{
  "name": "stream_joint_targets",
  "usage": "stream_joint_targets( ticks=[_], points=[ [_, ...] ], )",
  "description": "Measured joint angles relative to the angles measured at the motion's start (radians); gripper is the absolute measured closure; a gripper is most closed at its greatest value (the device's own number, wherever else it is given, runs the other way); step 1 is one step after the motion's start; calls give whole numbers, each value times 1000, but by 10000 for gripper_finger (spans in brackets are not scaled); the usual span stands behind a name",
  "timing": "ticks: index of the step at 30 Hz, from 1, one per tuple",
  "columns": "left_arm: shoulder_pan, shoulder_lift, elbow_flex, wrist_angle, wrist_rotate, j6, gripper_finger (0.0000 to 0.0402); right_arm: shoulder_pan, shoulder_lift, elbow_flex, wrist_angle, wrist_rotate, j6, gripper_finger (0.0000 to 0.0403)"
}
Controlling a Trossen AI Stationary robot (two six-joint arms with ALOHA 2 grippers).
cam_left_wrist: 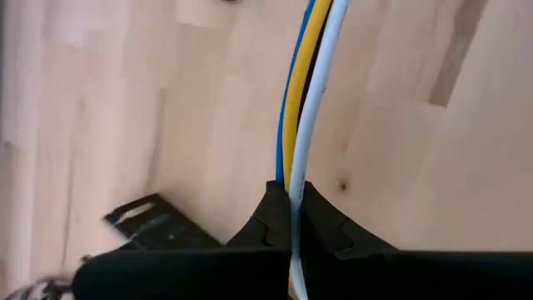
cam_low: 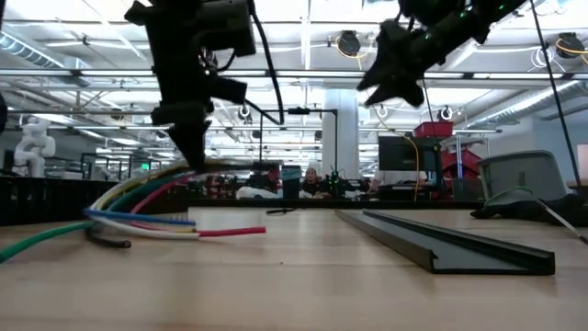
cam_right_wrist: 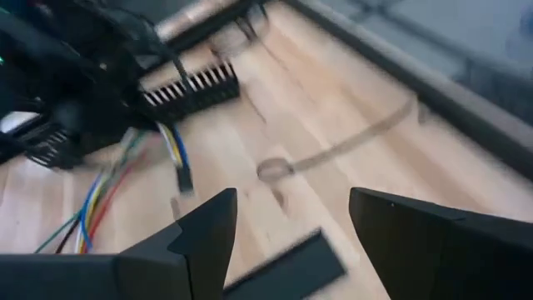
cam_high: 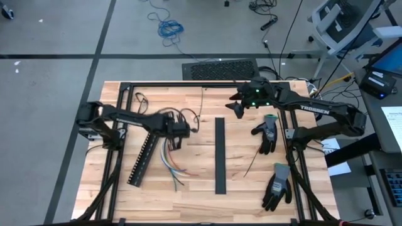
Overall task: Ziptie cables
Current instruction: Wrap the black zip tie around the cables
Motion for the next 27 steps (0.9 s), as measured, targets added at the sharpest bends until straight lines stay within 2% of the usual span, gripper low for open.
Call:
stream_joint_targets(
  ticks=[4, 8, 13, 18, 23, 27],
  points=[
    [30, -37, 0, -9, 5, -62, 396, 0, 117, 0, 36, 7, 107, 177],
    [19, -53, 1, -3, 6, -78, 396, 6, 272, 1, 180, 7, 157, 177],
    [-31, -65, 2, 13, 14, -107, 396, 13, 460, 130, 210, 7, 228, 178],
    [-87, -69, 2, 11, 13, -130, 396, 3, 648, 385, 81, 18, 322, 202],
    [-106, -69, 2, 2, 0, -123, 396, 3, 816, 655, -157, 25, 243, 235],
    [-106, -69, 2, -15, -16, -113, 392, 9, 905, 788, -332, 92, 168, 253]
  ],
)
